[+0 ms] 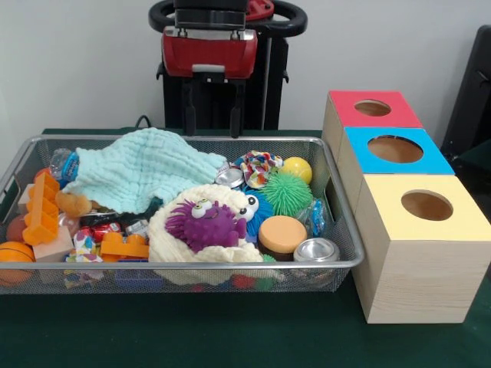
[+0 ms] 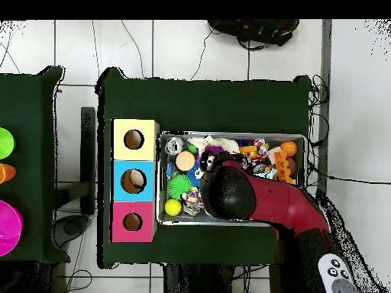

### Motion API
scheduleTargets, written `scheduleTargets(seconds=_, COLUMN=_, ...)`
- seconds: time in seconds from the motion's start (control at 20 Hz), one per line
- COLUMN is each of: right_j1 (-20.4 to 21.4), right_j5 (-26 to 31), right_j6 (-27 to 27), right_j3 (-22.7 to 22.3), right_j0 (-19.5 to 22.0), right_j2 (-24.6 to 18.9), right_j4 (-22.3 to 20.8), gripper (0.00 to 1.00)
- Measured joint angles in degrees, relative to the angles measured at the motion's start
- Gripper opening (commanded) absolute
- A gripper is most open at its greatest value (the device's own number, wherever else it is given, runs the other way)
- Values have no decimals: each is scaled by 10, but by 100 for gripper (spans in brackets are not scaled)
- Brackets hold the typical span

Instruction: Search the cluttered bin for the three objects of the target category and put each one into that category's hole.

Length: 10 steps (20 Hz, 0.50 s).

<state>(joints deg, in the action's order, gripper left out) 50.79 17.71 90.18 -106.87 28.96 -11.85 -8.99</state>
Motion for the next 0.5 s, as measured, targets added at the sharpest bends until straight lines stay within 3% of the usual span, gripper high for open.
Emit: scheduleTargets(seconds=0.5, right_j1=-48, right_j5=-12, right_j6=0, right_j3=23, right_j0=-27, right_j2=0, right_j4=-18, gripper=100)
